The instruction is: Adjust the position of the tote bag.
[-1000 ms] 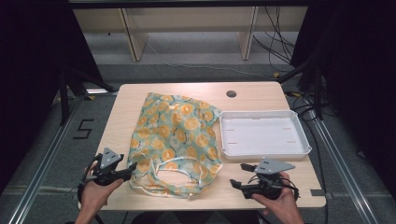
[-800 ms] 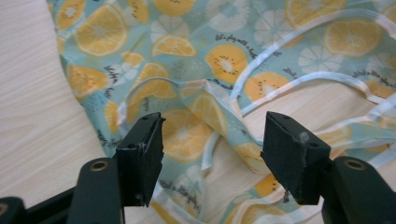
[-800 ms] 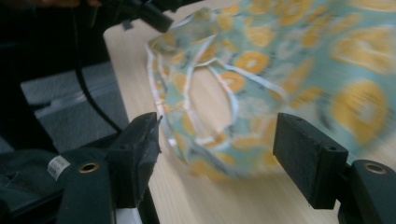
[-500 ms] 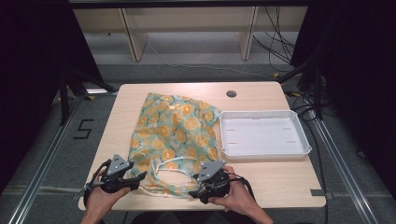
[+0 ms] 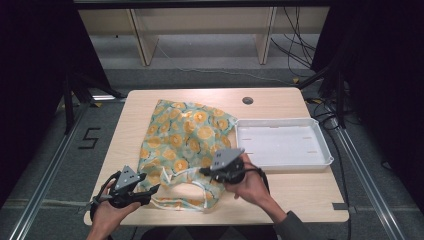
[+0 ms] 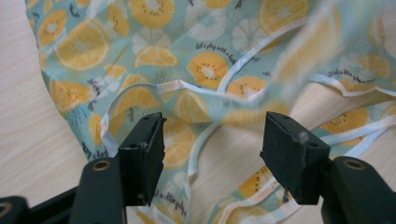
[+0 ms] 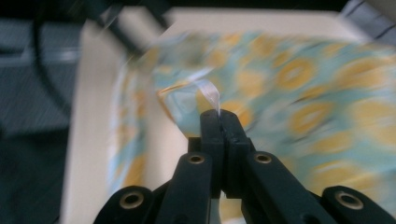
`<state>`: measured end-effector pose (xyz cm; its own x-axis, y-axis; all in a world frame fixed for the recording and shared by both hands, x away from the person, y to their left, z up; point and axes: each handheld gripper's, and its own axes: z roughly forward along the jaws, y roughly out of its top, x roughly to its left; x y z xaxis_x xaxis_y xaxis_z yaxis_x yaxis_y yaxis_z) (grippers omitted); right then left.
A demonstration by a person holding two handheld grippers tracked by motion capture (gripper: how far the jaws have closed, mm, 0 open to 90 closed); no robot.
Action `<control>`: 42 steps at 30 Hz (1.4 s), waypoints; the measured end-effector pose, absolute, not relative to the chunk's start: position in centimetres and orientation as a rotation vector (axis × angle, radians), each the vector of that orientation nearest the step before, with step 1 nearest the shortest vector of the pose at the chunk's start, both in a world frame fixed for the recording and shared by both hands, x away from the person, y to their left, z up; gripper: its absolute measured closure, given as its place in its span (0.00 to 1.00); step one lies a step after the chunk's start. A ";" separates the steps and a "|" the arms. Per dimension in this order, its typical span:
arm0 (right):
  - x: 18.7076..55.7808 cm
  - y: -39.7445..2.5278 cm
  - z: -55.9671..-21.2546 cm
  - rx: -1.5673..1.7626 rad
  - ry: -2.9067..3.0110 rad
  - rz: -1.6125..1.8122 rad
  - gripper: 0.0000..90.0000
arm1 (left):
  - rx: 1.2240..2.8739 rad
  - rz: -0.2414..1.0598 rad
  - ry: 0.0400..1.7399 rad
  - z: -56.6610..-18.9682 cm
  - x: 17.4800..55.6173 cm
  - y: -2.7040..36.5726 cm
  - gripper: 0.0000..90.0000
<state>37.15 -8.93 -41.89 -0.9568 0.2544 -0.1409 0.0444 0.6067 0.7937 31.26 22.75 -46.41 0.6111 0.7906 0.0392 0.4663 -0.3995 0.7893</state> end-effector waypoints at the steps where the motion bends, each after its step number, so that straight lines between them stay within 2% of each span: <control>1: 38.4 -9.2 -41.0 0.293 2.541 1.320 1.00 | 2.046 0.545 0.982 -46.5 31.3 22.5 0.45; 5: 42.4 -10.1 -39.9 0.443 2.418 1.433 1.00 | 2.089 0.600 0.921 -46.8 31.6 21.3 0.45; 8: 44.4 -10.5 -40.1 0.507 2.374 1.400 1.00 | 2.074 0.692 0.903 -47.2 32.9 19.9 0.41; 14: 46.5 -11.7 -41.0 0.635 2.344 1.407 1.00 | 2.210 0.783 0.827 -48.5 36.2 17.7 0.39; 17: 46.8 -12.1 -41.0 0.631 2.327 1.388 1.00 | 2.239 0.799 0.800 -49.0 37.1 16.6 0.38; 20: 47.3 -12.5 -41.5 0.689 2.328 1.384 1.00 | 2.307 0.706 0.849 -49.8 38.6 15.1 0.40; 22: 47.4 -12.7 -41.7 0.686 2.345 1.374 1.00 | 2.339 0.713 0.817 -50.1 39.2 14.7 0.46; 26: 47.7 -12.8 -42.1 0.688 2.342 1.373 0.99 | 2.371 0.717 0.778 -50.4 40.2 14.3 0.67; 29: 47.8 -12.8 -42.5 0.731 2.343 1.362 0.93 | 2.360 0.692 0.760 -50.1 40.8 14.4 0.93; 30: 47.8 -12.8 -42.5 0.745 2.352 1.343 0.87 | 2.351 0.682 0.758 -50.1 40.9 14.4 0.97; 32: 47.6 -12.8 -42.3 0.793 2.381 1.279 0.69 | 2.357 0.639 0.751 -49.7 40.8 14.5 0.99; 35: 46.4 -13.1 -41.1 0.766 2.385 1.175 0.56 | 2.330 0.606 0.747 -49.1 40.7 14.9 0.99; 37: 45.1 -13.4 -40.1 0.724 2.386 1.198 0.51 | 2.323 0.605 0.758 -48.8 40.8 15.2 0.99; 42: 39.7 -13.6 -38.4 0.604 2.450 1.229 0.49 | 2.332 0.584 0.729 -48.1 41.3 15.8 0.99</control>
<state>39.75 -13.60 -38.43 -0.8543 0.5093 -0.1038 0.2214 0.5372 0.8139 41.30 15.82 -48.14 0.7501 0.6237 0.2198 0.3500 -0.6565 0.6683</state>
